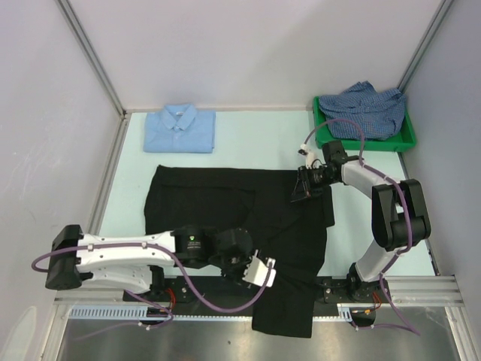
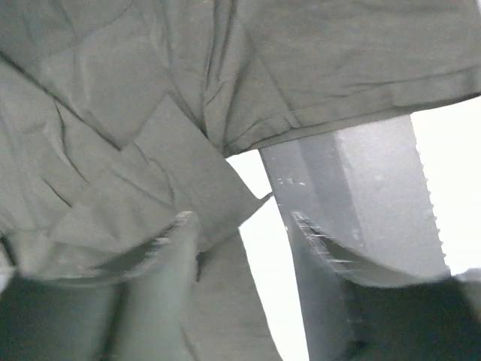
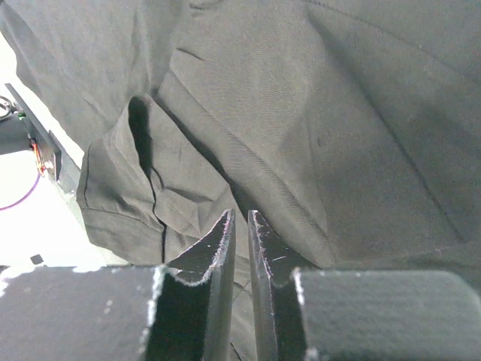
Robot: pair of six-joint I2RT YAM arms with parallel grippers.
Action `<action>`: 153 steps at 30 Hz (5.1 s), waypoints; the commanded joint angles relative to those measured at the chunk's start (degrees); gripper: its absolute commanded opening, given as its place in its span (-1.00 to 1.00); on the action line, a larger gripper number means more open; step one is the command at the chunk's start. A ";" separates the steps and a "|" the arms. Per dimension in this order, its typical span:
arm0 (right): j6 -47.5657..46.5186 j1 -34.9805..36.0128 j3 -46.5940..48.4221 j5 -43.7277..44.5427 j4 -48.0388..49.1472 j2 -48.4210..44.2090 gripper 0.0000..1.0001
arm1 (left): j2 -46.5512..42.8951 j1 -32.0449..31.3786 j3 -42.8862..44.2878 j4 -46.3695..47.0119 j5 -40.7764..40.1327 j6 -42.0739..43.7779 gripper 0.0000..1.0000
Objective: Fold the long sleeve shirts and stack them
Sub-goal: Fold the shirt
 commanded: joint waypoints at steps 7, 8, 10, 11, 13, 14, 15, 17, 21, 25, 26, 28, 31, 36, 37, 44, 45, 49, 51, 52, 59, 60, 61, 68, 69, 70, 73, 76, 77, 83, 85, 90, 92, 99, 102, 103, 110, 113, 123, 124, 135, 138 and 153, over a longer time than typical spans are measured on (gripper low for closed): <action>0.96 -0.15 0.39 -0.44 2.64 1.18 -0.66 | 13.33 -2.28 0.21 10.03 -12.68 -2.42 0.33; 0.87 -0.24 0.13 -0.52 2.64 1.18 -0.66 | 14.21 -2.28 -0.06 10.74 -13.55 -2.07 0.33; 0.70 -0.15 -0.05 -0.52 2.73 1.36 -0.66 | 17.03 -2.28 -0.85 12.06 -16.10 -1.29 0.33; 0.52 -0.24 -0.31 -0.44 2.65 1.36 -0.66 | 17.64 -2.28 -1.29 12.41 -16.63 -0.93 0.29; 0.34 -0.15 -0.49 -0.44 2.64 1.27 -0.66 | 17.56 -2.02 -2.08 13.29 -17.43 -0.23 0.16; 0.17 -0.15 -0.66 -0.35 2.47 1.18 -0.66 | 17.13 -1.93 -2.08 12.68 -17.26 -0.22 0.11; 0.08 -0.15 -1.01 -0.43 2.56 0.92 -0.66 | 16.86 -1.93 -2.08 12.07 -16.65 -0.14 0.03; -0.09 -0.24 -1.37 -0.35 2.64 0.66 -0.66 | 16.07 -1.93 -2.26 10.49 -16.38 -0.22 -0.30; -0.53 -0.24 -1.72 -0.17 2.64 0.31 -0.65 | 13.88 -1.49 -2.17 8.73 -15.85 -0.05 -0.89; -0.88 -0.24 -1.89 -0.43 2.65 -0.22 -0.66 | 8.61 -0.97 0.71 4.87 -11.13 -0.22 -1.00; -1.06 -0.24 -1.89 -0.35 2.64 -0.31 -0.65 | 4.68 -0.79 1.69 2.68 -9.71 0.12 -1.00; -1.67 -0.24 -1.28 -0.26 2.82 -0.49 -0.64 | 0.53 -0.70 4.15 1.09 -4.88 1.61 -1.00; -2.46 -0.24 0.65 -0.17 2.21 -0.05 -0.62 | -6.94 -0.61 6.70 -3.39 3.99 5.83 -1.00; -2.12 -0.33 6.01 -1.40 2.38 2.06 -0.59 | -15.82 0.09 8.90 -12.54 21.19 18.02 -1.00; -2.03 -0.33 6.62 -1.66 2.29 2.32 -0.58 | -16.79 0.18 9.16 -13.15 22.81 19.45 -1.00; -1.15 1.17 7.95 -3.16 2.39 3.64 -0.55 | -15.40 1.32 10.13 -13.96 28.01 23.61 -1.00; -1.32 1.52 7.17 -3.07 1.95 3.91 -0.55 | -14.79 1.93 9.96 -13.26 27.92 22.29 -1.00; -2.20 2.92 4.44 -2.28 1.76 4.96 -0.56 | -11.98 10.34 9.17 -4.50 28.19 12.55 -1.00; -3.95 3.01 4.08 -0.35 0.80 5.75 -0.56 | -9.96 17.27 9.34 -0.26 28.01 3.06 -1.00; -4.48 2.67 4.26 0.17 0.36 7.06 -0.57 | -9.08 19.93 9.86 2.37 29.31 0.33 -1.00; -9.32 -0.14 6.71 4.57 -5.61 9.09 -0.55 | 1.38 46.90 10.76 4.59 40.64 -21.55 -1.00; -9.58 -0.32 7.15 4.92 -5.97 9.09 -0.54 | 2.96 52.85 9.10 5.03 41.10 -22.71 -1.00; -10.20 -0.41 7.59 5.27 -6.58 9.18 -0.52 | 3.75 55.78 8.21 5.82 41.71 -23.51 -1.00; -11.52 -0.59 10.76 7.38 -10.45 10.85 -0.46 | 10.00 76.63 2.50 12.76 43.04 -28.79 -1.00; -11.52 -0.59 11.20 7.65 -10.54 11.20 -0.46 | 10.35 79.86 1.79 14.59 43.13 -29.22 -1.00; -11.52 -0.59 11.37 7.82 -10.89 11.46 -0.46 | 10.88 81.98 1.09 15.31 43.04 -29.32 -1.00; -11.35 -0.94 12.52 8.18 -11.42 11.82 -0.45 | 10.97 87.00 -1.81 17.60 42.34 -27.92 -1.00; -11.78 -1.20 13.13 8.09 -12.12 11.56 -0.45 | 10.88 90.08 -4.19 19.70 43.21 -26.07 -1.00; -12.05 -1.12 13.22 8.09 -12.21 11.38 -0.45 | 10.71 90.61 -5.41 20.41 43.21 -25.89 -1.00; -14.51 -1.90 13.49 6.95 -14.14 10.41 -0.45 | 12.55 93.60 -8.41 23.66 35.93 -25.36 -0.89; -15.56 -2.34 14.01 5.55 -15.54 10.15 -0.44 | 13.25 94.22 -7.89 21.22 33.47 -25.45 -0.66; -20.04 -4.27 18.49 2.73 -20.72 7.60 -0.29 | 15.54 95.54 -1.04 5.51 29.33 -20.54 -0.07; -21.97 -5.07 19.89 3.60 -21.79 6.55 -0.22 | 15.19 95.98 2.72 2.76 27.58 -15.80 0.03; -24.18 -6.74 31.03 15.11 -18.01 12.58 0.14 | 27.12 95.89 23.99 -9.98 23.71 4.66 0.57; -24.61 -6.74 36.49 17.75 -18.71 19.17 0.20 | 35.65 95.89 31.91 -12.19 18.89 7.50 0.59; -24.79 -6.57 39.91 18.71 -18.97 20.51 0.23 | 37.06 95.80 33.24 -12.19 18.26 7.95 0.60; -31.11 -5.60 46.18 23.47 -19.94 27.81 0.33 | 48.14 95.10 45.09 -11.75 15.53 6.19 0.52; -33.84 -4.64 46.18 23.74 -20.73 29.56 0.32 | 51.66 94.23 47.83 -11.75 14.83 5.49 0.47; -39.20 -4.02 44.78 21.80 -23.89 31.95 0.11 | 57.90 91.85 50.30 -11.40 12.72 2.50 0.15; -39.47 -3.93 44.34 21.63 -23.99 31.86 0.07 | 57.90 91.94 49.95 -12.19 12.72 3.02 0.08; -40.18 -3.31 43.90 23.11 -19.25 29.66 -1.00 | 55.19 92.29 47.40 -13.25 12.89 5.14 -1.00; -37.72 -3.23 44.16 26.54 -12.93 28.43 -1.00 | 53.60 93.08 47.84 -11.32 12.80 3.38 -1.00; -35.60 -2.96 61.22 28.32 -21.78 30.85 0.28 | 50.45 95.70 49.78 -7.45 19.36 -2.52 0.11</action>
